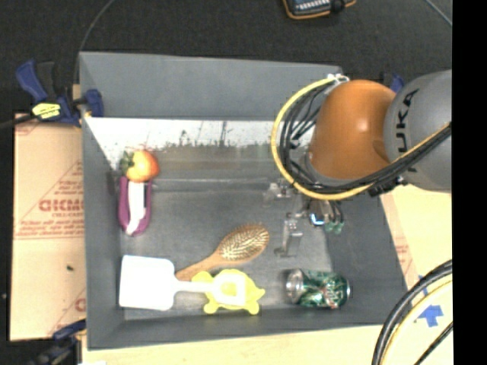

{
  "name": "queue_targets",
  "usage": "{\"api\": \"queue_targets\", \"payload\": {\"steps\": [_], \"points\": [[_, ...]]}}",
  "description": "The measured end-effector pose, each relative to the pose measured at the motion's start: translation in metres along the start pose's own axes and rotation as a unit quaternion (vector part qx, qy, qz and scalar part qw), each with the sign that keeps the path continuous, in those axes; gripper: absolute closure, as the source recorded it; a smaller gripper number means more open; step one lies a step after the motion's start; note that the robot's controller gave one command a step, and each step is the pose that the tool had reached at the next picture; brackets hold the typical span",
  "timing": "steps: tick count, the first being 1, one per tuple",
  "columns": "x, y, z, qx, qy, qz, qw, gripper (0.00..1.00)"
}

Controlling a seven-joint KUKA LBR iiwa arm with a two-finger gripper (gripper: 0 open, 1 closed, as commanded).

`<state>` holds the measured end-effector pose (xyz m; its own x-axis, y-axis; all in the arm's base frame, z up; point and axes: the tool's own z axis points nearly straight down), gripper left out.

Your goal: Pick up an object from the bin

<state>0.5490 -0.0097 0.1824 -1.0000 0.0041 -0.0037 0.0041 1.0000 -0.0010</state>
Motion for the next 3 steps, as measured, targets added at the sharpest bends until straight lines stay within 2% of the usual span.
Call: {"api": "queue_targets", "payload": {"steps": [2,3], "points": [[-0.001,0.003,0.003,0.000,0.0003,0.011,0.9999,0.00],[-0.019,-0.019,-0.007,0.000,-0.0016,-0.105,0.9944,0.00]]}}
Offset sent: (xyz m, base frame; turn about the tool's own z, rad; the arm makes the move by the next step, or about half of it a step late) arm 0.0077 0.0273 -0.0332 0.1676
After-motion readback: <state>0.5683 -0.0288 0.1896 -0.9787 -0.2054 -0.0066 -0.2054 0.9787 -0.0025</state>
